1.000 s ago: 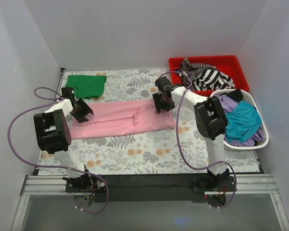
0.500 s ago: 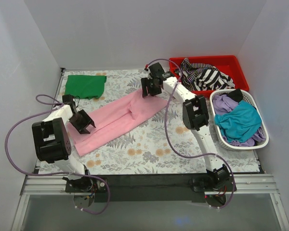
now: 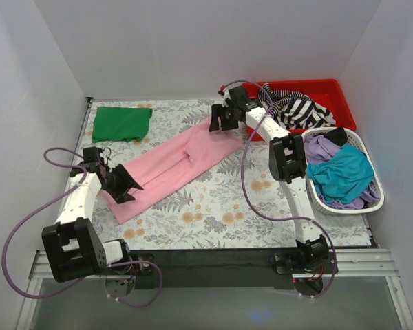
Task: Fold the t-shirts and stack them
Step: Fold the tshirt
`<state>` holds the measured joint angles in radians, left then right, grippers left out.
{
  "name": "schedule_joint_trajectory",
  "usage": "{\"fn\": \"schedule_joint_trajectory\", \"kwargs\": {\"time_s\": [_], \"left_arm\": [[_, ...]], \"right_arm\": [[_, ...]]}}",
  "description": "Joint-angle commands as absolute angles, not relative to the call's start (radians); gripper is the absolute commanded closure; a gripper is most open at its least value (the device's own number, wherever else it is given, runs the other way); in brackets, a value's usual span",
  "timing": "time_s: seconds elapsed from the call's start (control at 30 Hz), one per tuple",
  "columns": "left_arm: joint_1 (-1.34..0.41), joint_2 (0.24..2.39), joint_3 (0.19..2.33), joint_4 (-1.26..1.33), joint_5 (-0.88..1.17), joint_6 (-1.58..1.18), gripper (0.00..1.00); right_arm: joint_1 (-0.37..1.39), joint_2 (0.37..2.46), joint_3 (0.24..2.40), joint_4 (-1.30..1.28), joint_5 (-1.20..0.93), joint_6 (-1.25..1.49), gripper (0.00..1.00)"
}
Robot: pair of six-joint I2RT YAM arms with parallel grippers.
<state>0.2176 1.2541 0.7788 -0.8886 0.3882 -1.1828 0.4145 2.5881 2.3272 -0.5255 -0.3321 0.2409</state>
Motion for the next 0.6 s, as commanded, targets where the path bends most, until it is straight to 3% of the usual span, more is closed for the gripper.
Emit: {"fn": "schedule_joint_trajectory", "kwargs": {"time_s": [0.0,0.23,0.57], "left_arm": [[0.216,1.21,0.891,-0.81,0.374,-1.193,0.52],[0.216,1.452,1.191,-0.62,0.439,-1.213,0.51],[0.158,2.012,1.494,-0.5,0.776,-1.104,0.51]], "right_arm": [[0.408,2.401,2.249,-0.431,-0.238,0.172,0.25],[0.408,2.139,2.111,-0.413,-0.078,0.057,0.23],[0.411,1.827,1.504,-0.318,-0.166,0.186,0.27]]}}
